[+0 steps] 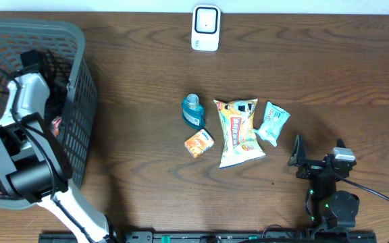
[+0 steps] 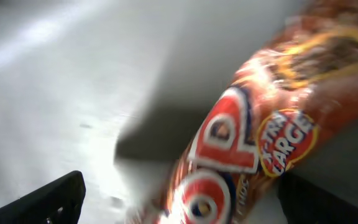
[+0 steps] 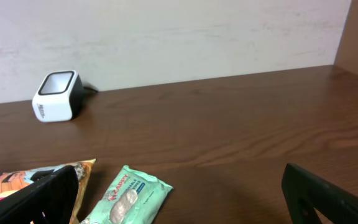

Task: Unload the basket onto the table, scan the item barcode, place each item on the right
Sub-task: 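Grasp the red chocolate bar in the basket with the left gripper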

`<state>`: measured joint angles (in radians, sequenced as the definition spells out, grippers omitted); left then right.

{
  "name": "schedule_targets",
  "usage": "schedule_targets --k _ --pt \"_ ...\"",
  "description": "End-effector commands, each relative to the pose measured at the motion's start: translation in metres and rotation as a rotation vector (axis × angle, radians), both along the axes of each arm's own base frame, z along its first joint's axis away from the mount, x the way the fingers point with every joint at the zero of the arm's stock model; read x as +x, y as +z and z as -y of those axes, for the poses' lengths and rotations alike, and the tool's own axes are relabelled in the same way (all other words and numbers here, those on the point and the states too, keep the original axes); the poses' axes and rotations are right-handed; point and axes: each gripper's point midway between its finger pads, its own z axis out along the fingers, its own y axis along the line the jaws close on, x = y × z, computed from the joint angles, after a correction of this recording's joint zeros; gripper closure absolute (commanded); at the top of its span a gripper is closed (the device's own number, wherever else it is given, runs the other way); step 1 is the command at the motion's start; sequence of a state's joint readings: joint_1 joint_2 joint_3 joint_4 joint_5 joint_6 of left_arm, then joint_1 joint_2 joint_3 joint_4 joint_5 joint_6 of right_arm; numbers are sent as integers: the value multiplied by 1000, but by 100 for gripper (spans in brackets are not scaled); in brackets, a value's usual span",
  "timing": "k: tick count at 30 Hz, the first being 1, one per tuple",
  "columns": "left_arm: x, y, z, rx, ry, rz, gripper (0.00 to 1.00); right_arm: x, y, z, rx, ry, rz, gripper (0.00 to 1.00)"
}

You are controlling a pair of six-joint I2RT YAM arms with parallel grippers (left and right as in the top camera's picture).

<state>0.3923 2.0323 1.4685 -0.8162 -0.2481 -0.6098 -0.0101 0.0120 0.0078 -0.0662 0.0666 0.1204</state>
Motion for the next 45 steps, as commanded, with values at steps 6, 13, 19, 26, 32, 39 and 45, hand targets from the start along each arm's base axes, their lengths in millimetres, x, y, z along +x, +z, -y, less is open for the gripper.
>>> schedule_targets --k 6,13,19,26,32,39,45 --pt "-35 -23 -25 9 73 -101 2 0 0 -3 -13 10 0 1" --pt "14 -28 -13 -92 -219 46 2 0 0 -3 -13 10 0 1" --pt "24 -26 -19 -59 -313 61 2 0 0 -3 -13 10 0 1" --pt "16 -28 -17 -70 -320 23 25 0 0 -3 -13 10 0 1" --pt "-11 -34 -3 -139 -247 -57 57 0 0 -3 -13 10 0 1" --pt "-39 -35 11 -206 -189 -150 76 0 0 -3 -13 10 0 1" --pt "-40 -23 10 -188 -162 -133 26 0 0 -3 -13 10 0 1"
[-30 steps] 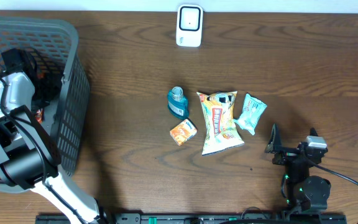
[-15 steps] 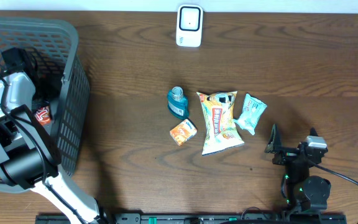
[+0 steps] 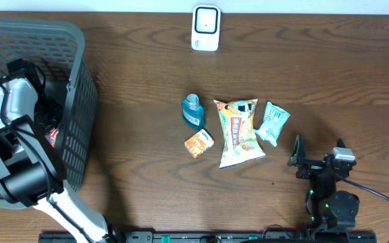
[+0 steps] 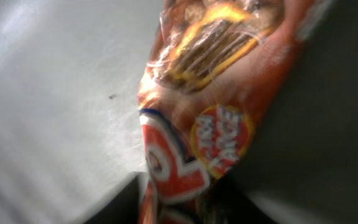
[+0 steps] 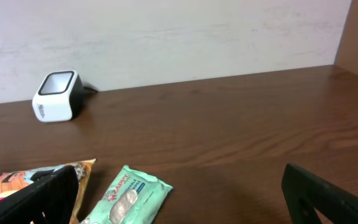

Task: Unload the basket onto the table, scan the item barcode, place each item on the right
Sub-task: 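Grasp the red chocolate bar in the basket with the left gripper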

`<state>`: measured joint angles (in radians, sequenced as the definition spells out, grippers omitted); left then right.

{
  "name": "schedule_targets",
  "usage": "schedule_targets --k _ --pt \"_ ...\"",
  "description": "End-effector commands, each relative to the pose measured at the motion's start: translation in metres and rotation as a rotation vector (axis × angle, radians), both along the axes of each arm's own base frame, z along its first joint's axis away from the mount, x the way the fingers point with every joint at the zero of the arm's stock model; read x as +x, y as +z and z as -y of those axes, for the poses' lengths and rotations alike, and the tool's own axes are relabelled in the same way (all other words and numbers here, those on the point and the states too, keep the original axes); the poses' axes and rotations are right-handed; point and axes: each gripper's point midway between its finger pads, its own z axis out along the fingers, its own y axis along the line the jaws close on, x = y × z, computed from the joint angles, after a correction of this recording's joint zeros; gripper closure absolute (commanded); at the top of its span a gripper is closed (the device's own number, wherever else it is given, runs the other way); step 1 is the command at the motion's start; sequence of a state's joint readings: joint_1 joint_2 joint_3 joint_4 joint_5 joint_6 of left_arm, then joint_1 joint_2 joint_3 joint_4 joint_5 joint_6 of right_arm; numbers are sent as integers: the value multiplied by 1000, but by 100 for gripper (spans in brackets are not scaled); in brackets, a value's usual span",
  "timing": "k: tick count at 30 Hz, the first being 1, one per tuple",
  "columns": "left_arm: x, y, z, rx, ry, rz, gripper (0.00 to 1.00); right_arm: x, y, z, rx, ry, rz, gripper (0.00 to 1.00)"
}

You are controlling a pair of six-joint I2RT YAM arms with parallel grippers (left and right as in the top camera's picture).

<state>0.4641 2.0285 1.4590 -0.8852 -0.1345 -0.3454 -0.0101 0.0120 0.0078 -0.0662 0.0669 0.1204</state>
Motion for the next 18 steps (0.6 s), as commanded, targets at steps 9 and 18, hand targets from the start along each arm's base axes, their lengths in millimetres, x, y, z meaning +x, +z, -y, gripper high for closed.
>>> schedule_targets --k 9,18 --pt "11 27 -5 50 16 126 2 0 0 -3 -13 11 0 1" --pt "11 2 -5 44 5 112 2 0 0 -3 -13 11 0 1"
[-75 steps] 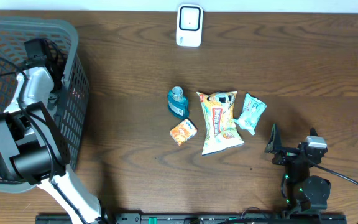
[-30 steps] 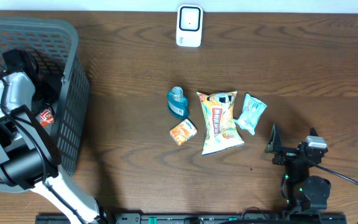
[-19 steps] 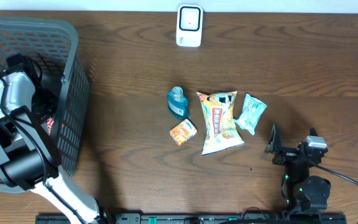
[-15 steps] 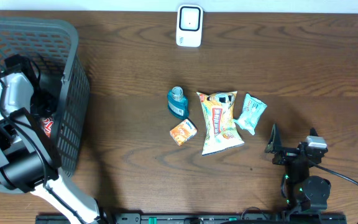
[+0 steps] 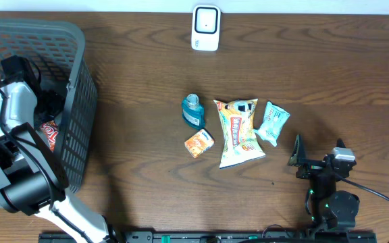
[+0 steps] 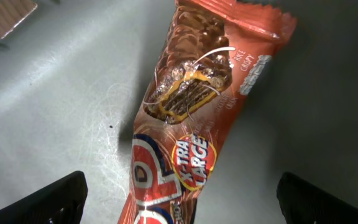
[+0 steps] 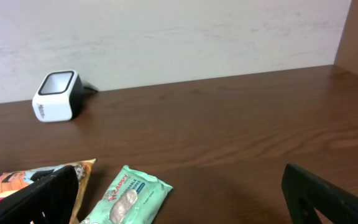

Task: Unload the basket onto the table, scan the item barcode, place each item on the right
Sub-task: 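Grasp the red chocolate bar in the basket with the left gripper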

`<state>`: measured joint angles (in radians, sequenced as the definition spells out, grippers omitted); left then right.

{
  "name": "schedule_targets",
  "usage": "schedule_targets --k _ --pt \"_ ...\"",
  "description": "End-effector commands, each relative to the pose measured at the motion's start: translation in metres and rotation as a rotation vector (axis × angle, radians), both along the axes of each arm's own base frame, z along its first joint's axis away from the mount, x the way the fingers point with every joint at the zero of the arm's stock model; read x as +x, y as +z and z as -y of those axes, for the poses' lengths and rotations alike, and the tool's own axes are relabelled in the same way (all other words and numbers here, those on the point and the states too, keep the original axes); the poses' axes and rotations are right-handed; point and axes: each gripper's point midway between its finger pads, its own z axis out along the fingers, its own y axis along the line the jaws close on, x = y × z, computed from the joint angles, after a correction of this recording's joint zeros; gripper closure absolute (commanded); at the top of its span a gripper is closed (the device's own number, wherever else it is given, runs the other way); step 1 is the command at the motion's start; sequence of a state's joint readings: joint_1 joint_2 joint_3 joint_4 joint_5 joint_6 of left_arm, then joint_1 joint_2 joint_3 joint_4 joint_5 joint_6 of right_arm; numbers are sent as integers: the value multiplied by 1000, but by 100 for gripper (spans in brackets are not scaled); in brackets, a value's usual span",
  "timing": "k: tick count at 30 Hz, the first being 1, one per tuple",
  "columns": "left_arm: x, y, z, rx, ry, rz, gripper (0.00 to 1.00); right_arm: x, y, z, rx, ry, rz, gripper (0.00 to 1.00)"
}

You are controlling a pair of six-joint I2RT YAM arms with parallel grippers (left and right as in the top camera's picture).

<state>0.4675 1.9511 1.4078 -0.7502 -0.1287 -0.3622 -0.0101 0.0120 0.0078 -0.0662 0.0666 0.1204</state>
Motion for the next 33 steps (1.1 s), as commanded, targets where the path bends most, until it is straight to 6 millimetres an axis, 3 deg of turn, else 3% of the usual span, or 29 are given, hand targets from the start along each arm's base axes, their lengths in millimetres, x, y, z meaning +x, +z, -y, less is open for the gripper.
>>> schedule_targets --k 1,7,8,10,14,20,24,28,33 --pt "-11 -20 7 -26 -15 -47 2 0 0 -3 -13 10 0 1" --pt "-33 -50 13 -25 -11 -102 2 0 0 -3 -13 10 0 1" --pt "-35 -54 14 -26 -11 -104 9 0 0 -3 -13 10 0 1" --pt "-40 -63 17 -29 -11 -107 34 0 0 -3 -13 10 0 1" --pt "-49 -73 21 -35 -11 -121 92 0 0 -3 -13 10 0 1" --pt "-47 -55 20 -25 -38 -109 93 0 0 -3 -13 10 0 1" --pt "-34 -10 13 29 -37 -7 93 0 0 -3 -13 10 0 1" --pt "-22 60 7 122 -34 168 93 0 0 -3 -13 10 0 1" --pt "-28 162 10 259 -28 432 93 0 0 -3 -13 10 0 1"
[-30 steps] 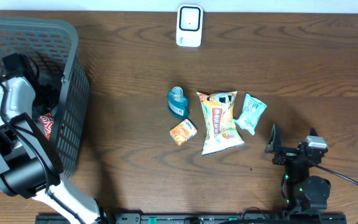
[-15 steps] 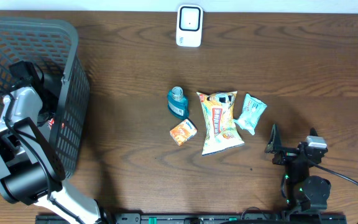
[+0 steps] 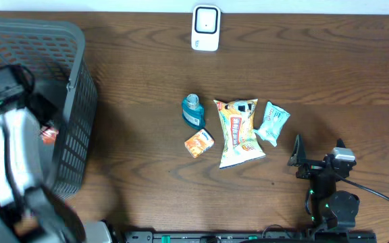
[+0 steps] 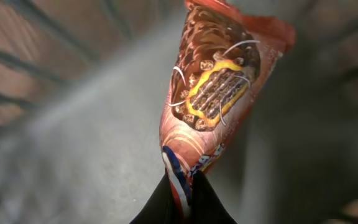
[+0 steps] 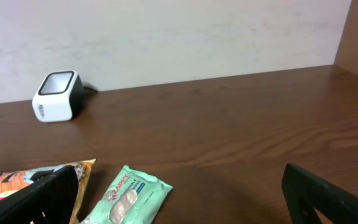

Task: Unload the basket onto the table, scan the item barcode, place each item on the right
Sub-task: 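Grasp the red chocolate bar in the basket with the left gripper, then lift the chocolate bar out and carry it toward the table center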

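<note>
A red-orange chocolate bar wrapper (image 4: 213,99) hangs from my left gripper (image 4: 182,186), which is shut on its lower end inside the grey mesh basket (image 3: 80,101); the basket floor behind it is blurred. From overhead the bar (image 3: 48,135) shows red beside the blurred left arm (image 3: 12,128). The white barcode scanner (image 3: 206,28) stands at the table's far edge, also the scanner (image 5: 56,96) in the right wrist view. My right gripper (image 5: 182,199) rests open at the front right, holding nothing.
At the table's middle lie a teal bottle (image 3: 192,111), a small orange packet (image 3: 198,142), a yellow snack bag (image 3: 238,131) and a mint wipes pack (image 3: 273,122). The wipes pack (image 5: 126,196) lies just ahead-left of the right gripper. The basket walls stand high around the left arm.
My left gripper was open above the bar lying flat on the basket floor. Now it is shut on the bar's lower end and the bar is off the floor. The right arm is unchanged.
My left gripper was open, close over the bar in the basket. Then its fingers stood near together at the bar's lower end. After that it was open again with the bar lying flat. Now it holds the bar, raised in the basket.
</note>
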`<state>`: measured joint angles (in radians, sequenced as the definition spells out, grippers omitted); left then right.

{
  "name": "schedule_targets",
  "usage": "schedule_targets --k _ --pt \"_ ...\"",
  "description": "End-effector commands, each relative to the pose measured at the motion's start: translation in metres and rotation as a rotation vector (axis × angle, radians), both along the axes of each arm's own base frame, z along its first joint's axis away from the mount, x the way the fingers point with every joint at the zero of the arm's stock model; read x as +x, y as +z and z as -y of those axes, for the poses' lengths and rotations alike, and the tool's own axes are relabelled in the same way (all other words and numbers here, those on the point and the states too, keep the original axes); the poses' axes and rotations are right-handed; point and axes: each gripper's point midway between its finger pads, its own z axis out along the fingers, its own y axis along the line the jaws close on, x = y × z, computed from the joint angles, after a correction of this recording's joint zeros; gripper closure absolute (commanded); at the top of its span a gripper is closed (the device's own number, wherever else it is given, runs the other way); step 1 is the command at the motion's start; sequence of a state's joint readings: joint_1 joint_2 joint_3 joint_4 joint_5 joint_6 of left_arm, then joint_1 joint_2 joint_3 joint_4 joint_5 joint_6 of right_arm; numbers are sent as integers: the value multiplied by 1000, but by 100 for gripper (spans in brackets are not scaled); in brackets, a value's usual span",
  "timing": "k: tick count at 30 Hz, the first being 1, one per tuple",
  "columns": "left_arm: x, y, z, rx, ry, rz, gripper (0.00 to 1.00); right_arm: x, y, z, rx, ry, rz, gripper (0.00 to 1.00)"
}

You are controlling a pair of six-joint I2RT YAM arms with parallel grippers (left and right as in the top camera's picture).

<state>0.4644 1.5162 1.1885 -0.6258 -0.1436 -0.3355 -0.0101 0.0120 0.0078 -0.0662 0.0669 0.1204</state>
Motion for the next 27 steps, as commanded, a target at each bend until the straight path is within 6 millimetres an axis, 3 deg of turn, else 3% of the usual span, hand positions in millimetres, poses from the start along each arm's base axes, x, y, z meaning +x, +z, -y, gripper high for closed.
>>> schedule_targets --k 1,4,8,13,15,19,20,27 --pt "-8 78 2 103 -1 194 93 0 0 -3 -13 11 0 1" --pt "-21 132 20 113 0 383 93 0 0 -3 -13 11 0 1" --pt "-28 194 65 57 -142 642 93 0 0 -3 -13 11 0 1" --pt "-38 260 139 -105 -377 930 93 0 0 -3 -13 11 0 1" --pt "-41 281 179 -208 -525 1015 93 0 0 -3 -13 11 0 1" --pt "-42 292 234 -331 -747 1041 93 0 0 -3 -13 10 0 1" --pt "-40 287 255 -380 -810 1017 92 0 0 -3 -13 11 0 1" --pt "-17 237 346 -503 -1071 822 93 0 0 -3 -13 10 0 1"
